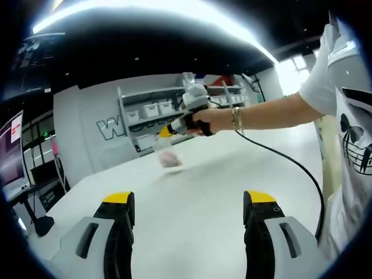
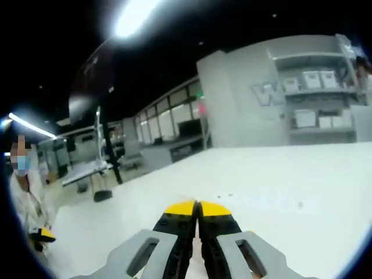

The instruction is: Open the resealable bag by pulling the two sides of the seal apart until the entire bag opening is separated and visibly accessible.

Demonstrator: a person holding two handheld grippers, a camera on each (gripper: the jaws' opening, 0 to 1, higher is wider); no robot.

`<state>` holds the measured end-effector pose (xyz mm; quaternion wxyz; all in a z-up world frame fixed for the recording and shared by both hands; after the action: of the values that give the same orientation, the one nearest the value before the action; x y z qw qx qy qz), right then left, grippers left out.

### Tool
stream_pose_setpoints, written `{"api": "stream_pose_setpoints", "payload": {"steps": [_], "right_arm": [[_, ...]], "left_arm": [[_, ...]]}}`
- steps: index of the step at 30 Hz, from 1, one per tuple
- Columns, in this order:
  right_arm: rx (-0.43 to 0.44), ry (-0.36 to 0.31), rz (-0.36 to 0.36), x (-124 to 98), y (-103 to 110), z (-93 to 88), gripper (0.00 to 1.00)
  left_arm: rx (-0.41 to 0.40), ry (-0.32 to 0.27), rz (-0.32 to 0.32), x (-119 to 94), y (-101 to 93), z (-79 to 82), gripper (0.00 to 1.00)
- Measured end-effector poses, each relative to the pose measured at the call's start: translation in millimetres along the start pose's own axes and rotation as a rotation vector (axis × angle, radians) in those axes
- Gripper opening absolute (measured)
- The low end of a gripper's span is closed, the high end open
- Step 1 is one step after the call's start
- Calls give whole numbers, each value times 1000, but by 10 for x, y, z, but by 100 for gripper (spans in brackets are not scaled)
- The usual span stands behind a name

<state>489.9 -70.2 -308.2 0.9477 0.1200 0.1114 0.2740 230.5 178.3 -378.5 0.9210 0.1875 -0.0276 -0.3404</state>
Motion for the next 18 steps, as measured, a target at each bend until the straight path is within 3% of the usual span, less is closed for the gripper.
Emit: {"api": "stream_pose_setpoints", "payload": {"steps": [18], "right_arm": [[-3,3,-56,207,-211,64,0]], "left_arm": [[11,8,-3,21,46,24,75]]}}
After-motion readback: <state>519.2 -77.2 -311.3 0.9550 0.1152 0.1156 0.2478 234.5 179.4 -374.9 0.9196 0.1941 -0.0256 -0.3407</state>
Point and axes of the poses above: the point that each gripper's makers call its tool centre point, and the gripper's own axes: x roughly forward along the fingers, y roughly to its left, z roughly out of its top, the point moved 8 cm from there along -x, roughly backward along the fingers, and after that the axes turned 6 degrees about x, right-handed, at the moved point
